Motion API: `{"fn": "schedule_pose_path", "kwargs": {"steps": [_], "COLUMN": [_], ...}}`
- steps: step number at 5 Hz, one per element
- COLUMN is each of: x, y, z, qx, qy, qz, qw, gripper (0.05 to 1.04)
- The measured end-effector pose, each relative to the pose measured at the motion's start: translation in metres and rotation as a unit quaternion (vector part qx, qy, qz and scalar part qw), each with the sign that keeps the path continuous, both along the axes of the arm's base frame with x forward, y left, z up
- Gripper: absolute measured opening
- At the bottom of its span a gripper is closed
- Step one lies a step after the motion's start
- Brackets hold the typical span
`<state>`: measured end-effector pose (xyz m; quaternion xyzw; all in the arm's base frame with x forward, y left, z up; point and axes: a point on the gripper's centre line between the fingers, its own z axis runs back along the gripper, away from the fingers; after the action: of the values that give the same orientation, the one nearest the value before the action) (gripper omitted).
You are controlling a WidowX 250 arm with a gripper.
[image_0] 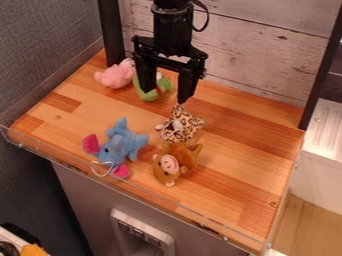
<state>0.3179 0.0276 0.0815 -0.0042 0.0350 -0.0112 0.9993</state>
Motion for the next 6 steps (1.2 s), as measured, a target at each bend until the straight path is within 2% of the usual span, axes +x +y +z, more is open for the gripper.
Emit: {"fn": "schedule_pose_path", "kwargs": {"steps": [1, 2, 3, 4, 5, 6], "x": [0.006, 0.023, 0.048, 0.065, 0.072, 0.076], "y": [0.008, 0.032, 0.055, 0.079, 0.098, 0.108], "z": [-0.009, -0.007, -0.007, -0.006, -0.006, -0.005], "qx": [-0.004, -0.009, -0.018, -0.022, -0.029, -0.035], "qy": [0.009, 0.003, 0.006, 0.001, -0.001, -0.003], "qz": [-0.066, -0.155, -0.264, -0.365, -0.479, -0.56], "qw": [0.9978, 0.9878, 0.9643, 0.9309, 0.8774, 0.8281], "gripper": [0.995, 0.995, 0.994, 0.995, 0.996, 0.993]}}
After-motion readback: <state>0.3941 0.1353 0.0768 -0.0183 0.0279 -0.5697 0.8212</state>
